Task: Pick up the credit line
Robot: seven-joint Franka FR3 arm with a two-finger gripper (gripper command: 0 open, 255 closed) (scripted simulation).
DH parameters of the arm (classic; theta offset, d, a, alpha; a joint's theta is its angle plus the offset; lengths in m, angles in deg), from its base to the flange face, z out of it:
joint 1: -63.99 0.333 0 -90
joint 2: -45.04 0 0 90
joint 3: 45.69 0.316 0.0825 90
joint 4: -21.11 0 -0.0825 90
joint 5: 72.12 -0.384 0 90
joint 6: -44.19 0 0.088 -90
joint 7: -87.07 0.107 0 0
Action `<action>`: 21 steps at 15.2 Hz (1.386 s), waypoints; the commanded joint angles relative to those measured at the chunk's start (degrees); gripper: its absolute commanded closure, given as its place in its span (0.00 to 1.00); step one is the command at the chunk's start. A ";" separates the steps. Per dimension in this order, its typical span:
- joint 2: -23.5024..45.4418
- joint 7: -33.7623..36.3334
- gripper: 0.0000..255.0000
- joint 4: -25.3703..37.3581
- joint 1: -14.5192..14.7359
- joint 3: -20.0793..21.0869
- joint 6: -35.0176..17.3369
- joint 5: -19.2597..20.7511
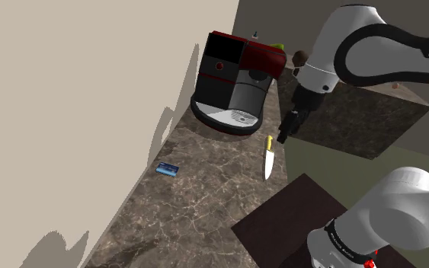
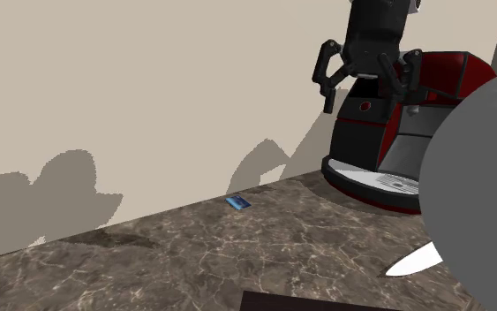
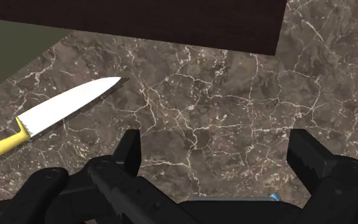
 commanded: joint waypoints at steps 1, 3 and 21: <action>2.01 -1.70 0.00 -2.28 0.71 0.33 -6.43 -0.66; 4.59 -3.07 0.00 -3.92 1.61 0.94 -12.53 -1.58; 43.91 -21.62 0.00 1.67 11.43 4.64 -63.31 -14.32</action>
